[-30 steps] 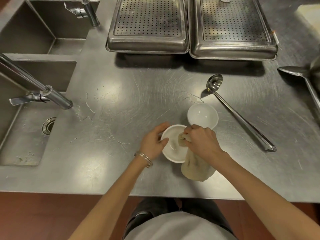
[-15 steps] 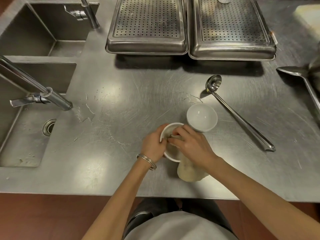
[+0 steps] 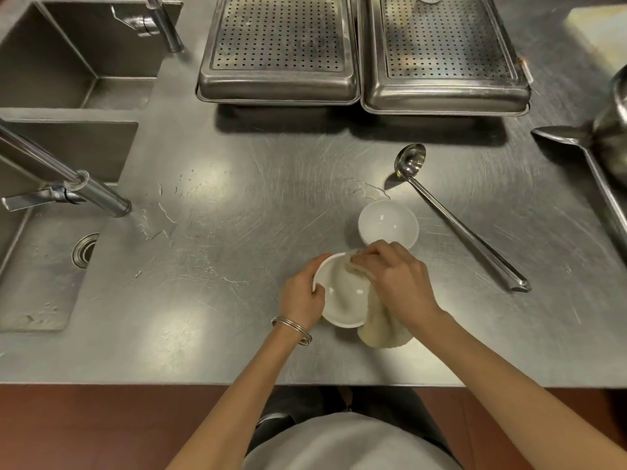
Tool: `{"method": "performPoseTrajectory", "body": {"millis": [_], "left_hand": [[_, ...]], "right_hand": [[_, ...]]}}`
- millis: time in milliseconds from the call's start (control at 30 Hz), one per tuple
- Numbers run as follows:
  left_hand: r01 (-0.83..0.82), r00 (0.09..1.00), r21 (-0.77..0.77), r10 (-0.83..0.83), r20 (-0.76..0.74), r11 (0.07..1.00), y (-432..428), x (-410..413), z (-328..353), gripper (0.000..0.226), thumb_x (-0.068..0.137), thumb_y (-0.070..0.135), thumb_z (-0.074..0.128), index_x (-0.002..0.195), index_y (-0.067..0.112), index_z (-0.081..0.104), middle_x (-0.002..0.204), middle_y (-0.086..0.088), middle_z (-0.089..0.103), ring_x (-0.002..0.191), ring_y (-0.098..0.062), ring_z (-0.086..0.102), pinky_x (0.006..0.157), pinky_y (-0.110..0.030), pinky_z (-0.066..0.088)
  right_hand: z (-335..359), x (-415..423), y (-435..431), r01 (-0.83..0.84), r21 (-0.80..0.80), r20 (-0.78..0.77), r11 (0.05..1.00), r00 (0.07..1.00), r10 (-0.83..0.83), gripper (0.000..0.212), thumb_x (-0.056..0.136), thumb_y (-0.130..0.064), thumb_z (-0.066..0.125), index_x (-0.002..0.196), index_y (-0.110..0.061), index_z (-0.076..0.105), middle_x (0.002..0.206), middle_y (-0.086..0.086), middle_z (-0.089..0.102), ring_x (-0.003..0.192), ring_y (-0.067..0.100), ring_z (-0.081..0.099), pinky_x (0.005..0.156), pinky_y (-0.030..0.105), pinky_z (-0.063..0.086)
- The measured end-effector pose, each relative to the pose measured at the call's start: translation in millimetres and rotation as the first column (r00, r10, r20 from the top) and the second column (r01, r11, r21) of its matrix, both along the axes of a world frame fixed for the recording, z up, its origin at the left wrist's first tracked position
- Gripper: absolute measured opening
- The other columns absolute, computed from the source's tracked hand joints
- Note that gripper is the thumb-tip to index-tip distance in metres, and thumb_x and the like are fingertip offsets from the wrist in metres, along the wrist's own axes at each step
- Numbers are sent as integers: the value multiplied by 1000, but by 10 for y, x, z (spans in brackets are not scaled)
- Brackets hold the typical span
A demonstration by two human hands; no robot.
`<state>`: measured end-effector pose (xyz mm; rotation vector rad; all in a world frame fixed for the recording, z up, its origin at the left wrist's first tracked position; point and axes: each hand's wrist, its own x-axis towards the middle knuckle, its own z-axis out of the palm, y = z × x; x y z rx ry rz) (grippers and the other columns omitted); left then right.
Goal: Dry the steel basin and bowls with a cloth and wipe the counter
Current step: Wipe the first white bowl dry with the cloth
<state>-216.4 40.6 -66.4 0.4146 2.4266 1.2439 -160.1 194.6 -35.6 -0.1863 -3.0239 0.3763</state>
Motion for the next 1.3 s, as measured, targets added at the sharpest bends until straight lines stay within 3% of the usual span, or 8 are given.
{"method": "performPoseTrajectory", "body": {"millis": [233, 433, 567, 633, 767, 1000, 1133, 1300], "left_hand": [[-144, 990, 83, 144, -1, 986, -24, 48, -19, 56, 78, -14, 46, 125, 15, 56, 106, -6, 66, 87, -18, 57, 65, -12, 38], [-238, 970, 187, 224, 91, 953, -12, 126, -121, 54, 79, -18, 42, 122, 11, 57, 106, 7, 56, 97, -9, 51, 72, 5, 36], [-256, 962, 292, 213, 173, 921, -80, 167, -159, 39, 91, -3, 49, 125, 13, 52, 115, 6, 56, 102, -6, 53, 78, 0, 40], [-287, 952, 332, 229, 204, 898, -85, 133, -137, 34, 93, 8, 50, 126, 15, 51, 115, 7, 57, 100, 2, 54, 78, -3, 41], [-253, 956, 388, 168, 239, 886, -65, 61, -33, 35, 93, 18, 51, 128, 23, 49, 118, 17, 55, 103, 16, 52, 87, -16, 46], [-186, 978, 366, 135, 162, 912, -183, -107, -51, 32, 93, 14, 51, 122, 28, 50, 120, 13, 56, 104, 17, 51, 85, -6, 43], [-189, 977, 345, 140, 161, 919, -178, -113, -82, 35, 92, 13, 54, 126, 22, 52, 119, 13, 55, 105, 7, 52, 81, -2, 40], [-189, 977, 298, 150, 149, 936, -245, -212, -72, 46, 88, -5, 50, 120, 28, 53, 117, 14, 55, 108, -9, 50, 83, -12, 45]], "right_hand": [[-196, -40, -270, -210, 323, 262, 923, 957, 126, 40, 26, -9, 87, 61, -18, 70, 59, -3, 61, 48, 20, 56, 36, 21, 40], [-19, -74, -236, -287, -35, 547, 957, 796, 258, 22, 89, -23, 56, 107, -26, 68, 109, -3, 66, 103, 23, 58, 77, 33, 35], [42, -93, -60, 142, -367, 430, 920, 902, 33, 21, 85, -37, 62, 104, -32, 70, 110, -7, 68, 107, 17, 59, 88, 29, 41], [42, -120, -122, 262, -316, 212, 912, 956, -201, 25, 89, -39, 57, 110, -29, 68, 112, -3, 68, 104, 19, 60, 81, 28, 42], [-14, -221, -427, 152, -247, 186, 957, 977, -107, 29, 93, -26, 49, 119, -26, 62, 121, 1, 61, 106, 22, 58, 83, 31, 44], [-18, -196, -373, -48, -603, 299, 796, 912, 281, 19, 87, -25, 62, 103, -28, 72, 109, -12, 69, 106, 6, 58, 95, 27, 42], [95, -138, -131, -206, -455, 406, 867, 818, 408, 19, 84, -28, 65, 100, -36, 71, 109, -16, 68, 105, 7, 58, 92, 27, 42], [27, 265, 292, -25, -367, 50, 930, 998, 47, 17, 81, -27, 63, 94, -34, 72, 96, -16, 67, 89, 9, 63, 74, 27, 49]]}}
